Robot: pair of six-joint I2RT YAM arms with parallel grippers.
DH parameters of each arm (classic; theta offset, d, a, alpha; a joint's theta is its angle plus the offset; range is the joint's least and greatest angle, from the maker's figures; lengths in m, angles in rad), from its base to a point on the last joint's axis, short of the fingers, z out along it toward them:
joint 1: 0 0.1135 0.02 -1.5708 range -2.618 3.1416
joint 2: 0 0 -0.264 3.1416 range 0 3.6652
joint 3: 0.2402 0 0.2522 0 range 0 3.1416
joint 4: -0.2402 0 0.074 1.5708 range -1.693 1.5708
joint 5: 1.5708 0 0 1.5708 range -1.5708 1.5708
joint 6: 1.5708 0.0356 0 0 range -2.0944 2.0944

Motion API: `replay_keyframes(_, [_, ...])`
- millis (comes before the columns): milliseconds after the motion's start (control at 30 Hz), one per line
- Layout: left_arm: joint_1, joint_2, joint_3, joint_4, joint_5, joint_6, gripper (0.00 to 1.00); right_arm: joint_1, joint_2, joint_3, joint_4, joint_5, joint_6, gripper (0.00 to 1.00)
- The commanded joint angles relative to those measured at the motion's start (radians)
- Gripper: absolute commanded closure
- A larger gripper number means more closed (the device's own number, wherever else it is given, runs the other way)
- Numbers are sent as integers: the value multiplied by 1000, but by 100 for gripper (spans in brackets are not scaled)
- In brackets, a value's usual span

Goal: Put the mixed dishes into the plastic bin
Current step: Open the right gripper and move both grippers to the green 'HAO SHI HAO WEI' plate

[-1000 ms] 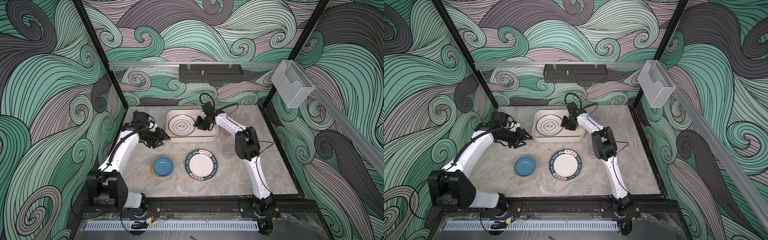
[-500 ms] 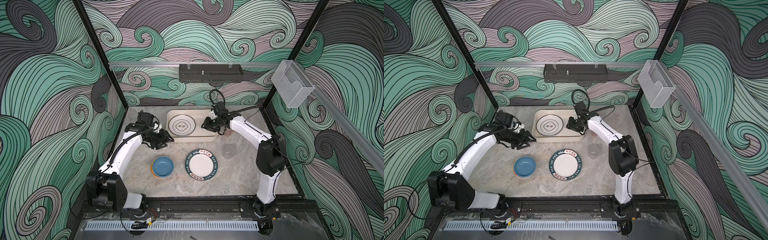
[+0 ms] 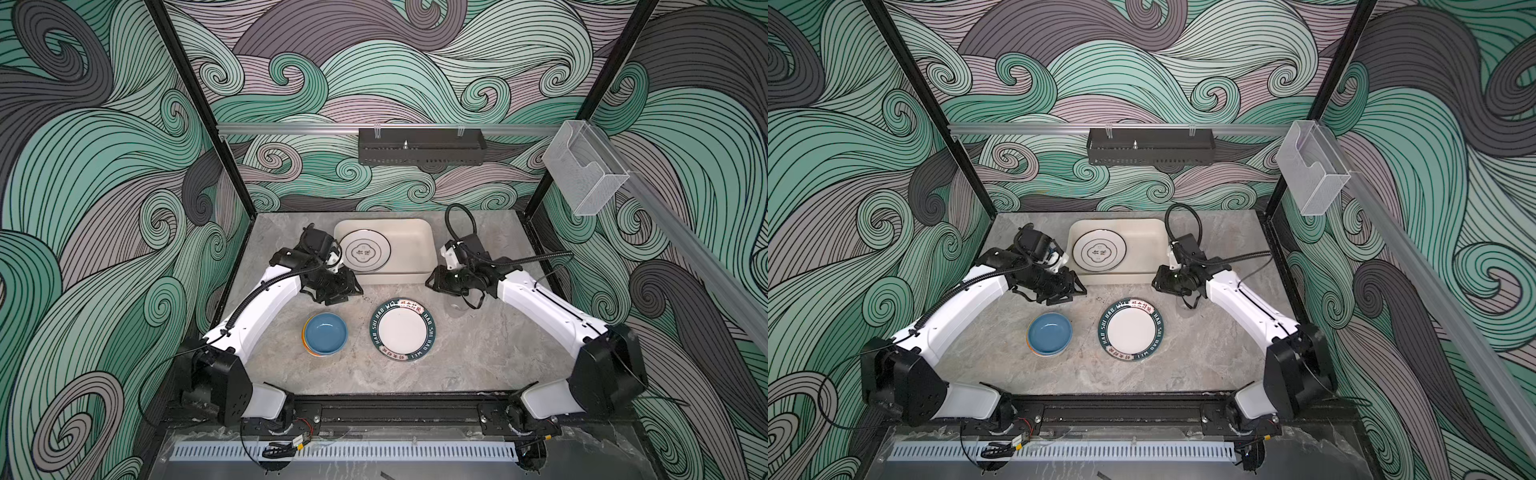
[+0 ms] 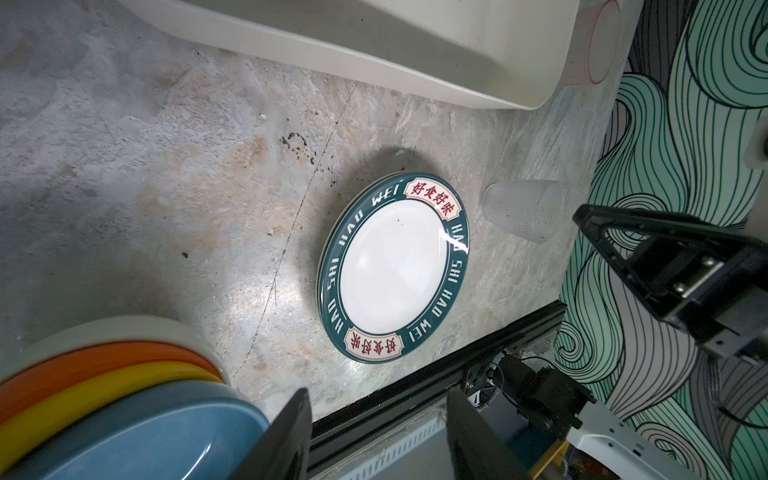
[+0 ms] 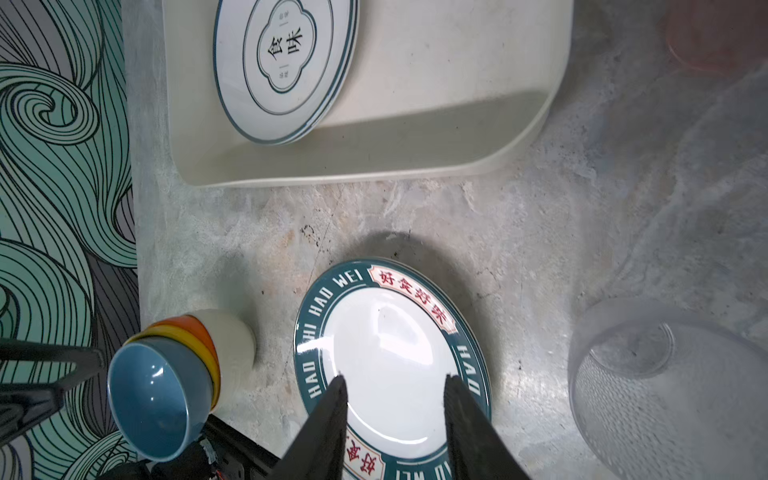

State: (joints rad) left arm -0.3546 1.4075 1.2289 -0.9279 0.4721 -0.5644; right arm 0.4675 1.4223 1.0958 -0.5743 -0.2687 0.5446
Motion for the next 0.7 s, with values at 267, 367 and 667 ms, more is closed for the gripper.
replay_keyframes(267, [-133, 135, 44, 22, -103, -55, 45, 3, -213, -214, -48, -9, -25, 59])
replay_keyframes(367, [-158, 173, 55, 18, -128, -57, 45, 5, -246, -266, -42, -9, -17, 58])
replay_keyframes(667, [-216, 282, 82, 20, -188, -63, 45, 19, -265, -369, 9, -17, 20, 57])
